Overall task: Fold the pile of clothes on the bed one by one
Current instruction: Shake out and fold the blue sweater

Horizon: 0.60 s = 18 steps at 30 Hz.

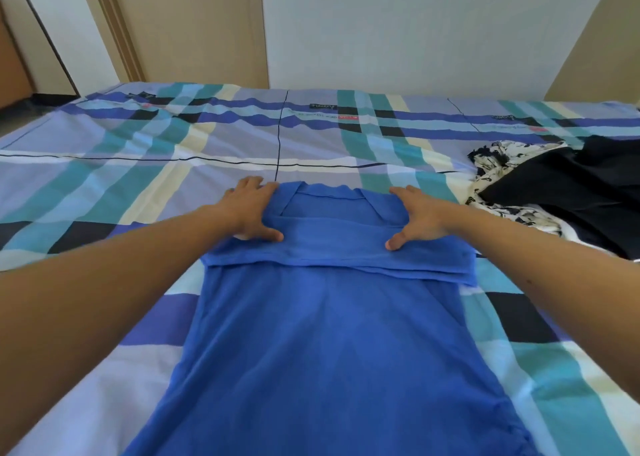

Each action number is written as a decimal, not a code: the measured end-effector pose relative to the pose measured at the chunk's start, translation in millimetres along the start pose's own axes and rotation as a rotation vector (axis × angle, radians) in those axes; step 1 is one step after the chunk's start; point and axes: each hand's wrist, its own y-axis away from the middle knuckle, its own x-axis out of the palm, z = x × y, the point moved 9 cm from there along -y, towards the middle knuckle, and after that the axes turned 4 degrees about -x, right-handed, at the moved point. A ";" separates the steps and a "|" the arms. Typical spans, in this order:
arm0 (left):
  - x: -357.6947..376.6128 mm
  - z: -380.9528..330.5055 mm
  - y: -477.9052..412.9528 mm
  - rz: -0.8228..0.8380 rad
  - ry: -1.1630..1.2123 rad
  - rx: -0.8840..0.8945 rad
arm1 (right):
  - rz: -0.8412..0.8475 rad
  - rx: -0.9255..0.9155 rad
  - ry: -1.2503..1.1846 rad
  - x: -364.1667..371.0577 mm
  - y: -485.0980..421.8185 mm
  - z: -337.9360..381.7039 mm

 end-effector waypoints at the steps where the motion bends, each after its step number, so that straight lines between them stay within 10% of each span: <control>1: 0.6 3.8 -9.8 0.025 -0.028 -0.022 | 0.036 0.002 -0.022 2.6 -6.3 -3.3; 10: 4.2 3.8 -28.1 0.223 0.095 -0.023 | 0.045 0.026 0.042 -8.6 -7.4 17.1; 18: -96.7 -5.9 55.8 -0.398 0.178 0.101 | -0.650 -0.160 0.107 -87.5 69.5 48.7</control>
